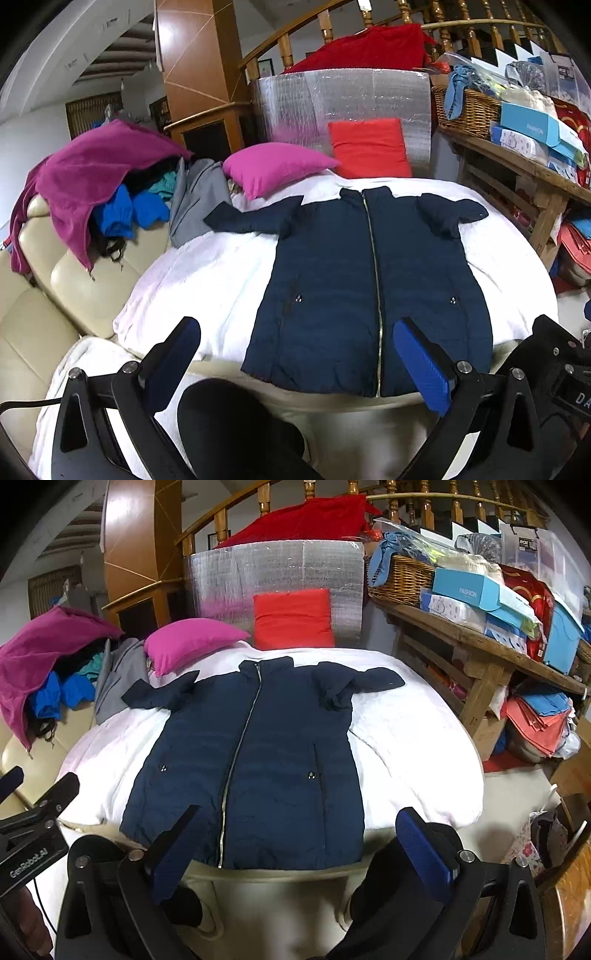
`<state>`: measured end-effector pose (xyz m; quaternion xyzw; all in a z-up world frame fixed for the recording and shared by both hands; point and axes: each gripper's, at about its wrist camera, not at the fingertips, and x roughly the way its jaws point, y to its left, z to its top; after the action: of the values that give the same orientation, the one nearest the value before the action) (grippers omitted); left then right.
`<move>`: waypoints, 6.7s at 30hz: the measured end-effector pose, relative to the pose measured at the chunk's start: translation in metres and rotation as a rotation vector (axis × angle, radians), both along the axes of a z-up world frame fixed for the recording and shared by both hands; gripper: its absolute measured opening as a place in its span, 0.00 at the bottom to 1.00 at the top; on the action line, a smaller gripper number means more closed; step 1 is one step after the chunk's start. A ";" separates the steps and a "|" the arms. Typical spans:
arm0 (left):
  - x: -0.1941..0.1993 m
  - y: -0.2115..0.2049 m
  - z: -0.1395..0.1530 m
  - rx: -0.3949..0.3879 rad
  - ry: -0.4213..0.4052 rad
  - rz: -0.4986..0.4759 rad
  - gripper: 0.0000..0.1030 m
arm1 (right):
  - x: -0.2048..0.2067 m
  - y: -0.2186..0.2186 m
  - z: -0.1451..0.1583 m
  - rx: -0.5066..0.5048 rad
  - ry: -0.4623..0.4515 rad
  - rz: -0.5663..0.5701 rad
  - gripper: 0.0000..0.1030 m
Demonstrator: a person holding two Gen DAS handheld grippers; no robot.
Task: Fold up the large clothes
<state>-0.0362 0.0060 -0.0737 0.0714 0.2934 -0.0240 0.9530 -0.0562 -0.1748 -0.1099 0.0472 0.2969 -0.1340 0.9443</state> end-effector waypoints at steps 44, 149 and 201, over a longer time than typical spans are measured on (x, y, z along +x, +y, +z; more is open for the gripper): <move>0.353 -0.086 -0.162 -0.014 0.328 0.082 1.00 | 0.313 -0.299 -0.049 0.522 -0.136 -0.168 1.00; 0.429 -0.174 -0.146 -0.337 0.201 -0.320 0.26 | 0.411 -0.267 -0.138 0.565 0.041 -0.082 0.20; 0.454 0.110 -0.118 -0.687 0.133 0.175 0.88 | 0.406 -0.177 -0.096 0.432 -0.073 0.218 0.36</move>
<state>0.4176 0.1162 -0.1912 -0.2799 0.3346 -0.0443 0.8987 0.3494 -0.3518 -0.2057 0.2207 0.2879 0.0373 0.9311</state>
